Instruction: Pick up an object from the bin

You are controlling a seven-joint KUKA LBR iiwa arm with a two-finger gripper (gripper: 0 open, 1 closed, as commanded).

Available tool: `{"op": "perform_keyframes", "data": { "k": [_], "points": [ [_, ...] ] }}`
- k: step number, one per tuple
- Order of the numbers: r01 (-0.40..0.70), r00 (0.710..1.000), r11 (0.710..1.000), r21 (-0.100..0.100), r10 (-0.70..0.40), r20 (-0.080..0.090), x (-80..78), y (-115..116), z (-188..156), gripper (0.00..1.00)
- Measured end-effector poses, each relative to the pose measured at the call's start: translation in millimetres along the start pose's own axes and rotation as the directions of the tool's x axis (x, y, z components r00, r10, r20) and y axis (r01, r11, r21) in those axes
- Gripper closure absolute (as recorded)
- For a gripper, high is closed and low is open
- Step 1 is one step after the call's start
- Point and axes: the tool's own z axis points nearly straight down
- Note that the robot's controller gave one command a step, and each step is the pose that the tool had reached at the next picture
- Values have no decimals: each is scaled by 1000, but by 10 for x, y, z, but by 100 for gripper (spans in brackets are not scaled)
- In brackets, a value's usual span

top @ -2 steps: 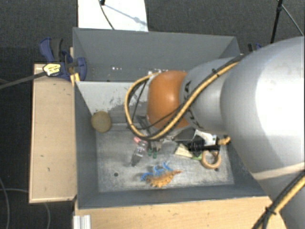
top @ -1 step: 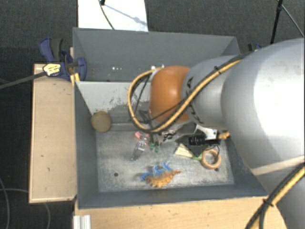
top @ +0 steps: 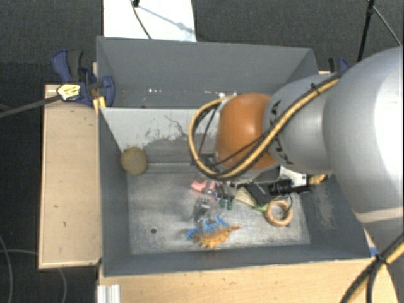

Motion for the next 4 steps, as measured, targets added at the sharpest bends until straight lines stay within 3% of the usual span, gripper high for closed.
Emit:
{"op": "perform_keyframes", "data": {
  "k": [1, 2, 3, 4],
  "points": [
    [-8, 1000, 1000, 3, 8, -1, 40, -134, -71, 0],
    [-88, 996, 996, 1, 88, 1, -98, -77, 48, 0],
    [121, 993, 993, 1, -121, 3, -80, -241, 115, 0],
    [-45, 999, 999, -10, 45, 21, -290, -247, 138, 100]
  ]
}}
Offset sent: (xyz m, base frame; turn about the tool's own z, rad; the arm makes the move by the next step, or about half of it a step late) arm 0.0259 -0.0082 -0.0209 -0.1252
